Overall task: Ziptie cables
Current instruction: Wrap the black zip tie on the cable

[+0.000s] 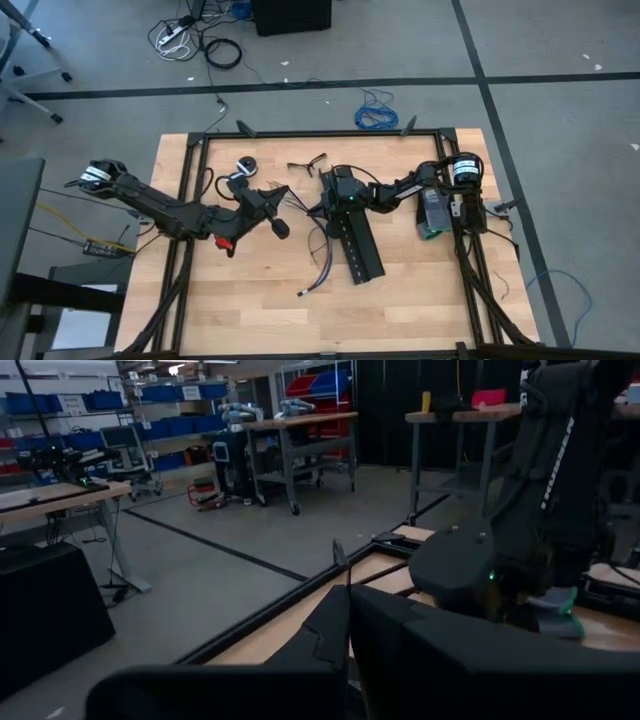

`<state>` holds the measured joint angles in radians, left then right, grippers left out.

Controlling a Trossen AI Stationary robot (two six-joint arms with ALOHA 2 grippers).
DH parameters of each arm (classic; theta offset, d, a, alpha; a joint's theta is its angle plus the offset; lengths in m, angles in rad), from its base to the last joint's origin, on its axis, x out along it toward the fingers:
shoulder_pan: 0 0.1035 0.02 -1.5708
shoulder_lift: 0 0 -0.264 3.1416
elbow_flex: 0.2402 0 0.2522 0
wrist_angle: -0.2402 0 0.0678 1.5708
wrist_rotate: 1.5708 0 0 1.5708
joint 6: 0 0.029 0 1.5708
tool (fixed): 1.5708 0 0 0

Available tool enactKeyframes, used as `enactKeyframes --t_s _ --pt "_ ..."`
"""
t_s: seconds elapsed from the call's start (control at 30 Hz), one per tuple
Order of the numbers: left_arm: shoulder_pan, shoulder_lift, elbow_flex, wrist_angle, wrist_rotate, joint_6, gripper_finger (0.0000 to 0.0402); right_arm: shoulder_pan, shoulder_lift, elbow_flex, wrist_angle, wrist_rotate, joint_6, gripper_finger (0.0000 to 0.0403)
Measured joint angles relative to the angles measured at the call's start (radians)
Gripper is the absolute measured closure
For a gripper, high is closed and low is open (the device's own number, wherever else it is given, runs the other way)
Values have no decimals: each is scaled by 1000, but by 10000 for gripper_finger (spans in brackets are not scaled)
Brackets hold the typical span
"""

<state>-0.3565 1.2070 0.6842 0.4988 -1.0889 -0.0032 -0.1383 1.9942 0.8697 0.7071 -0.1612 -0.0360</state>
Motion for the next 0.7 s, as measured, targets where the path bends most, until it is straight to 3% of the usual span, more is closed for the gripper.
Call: enactKeyframes --t_s 0.7 --pt "-12 -18 -1 -2 -2 19 401 0 0 -1 2 2 0 390"
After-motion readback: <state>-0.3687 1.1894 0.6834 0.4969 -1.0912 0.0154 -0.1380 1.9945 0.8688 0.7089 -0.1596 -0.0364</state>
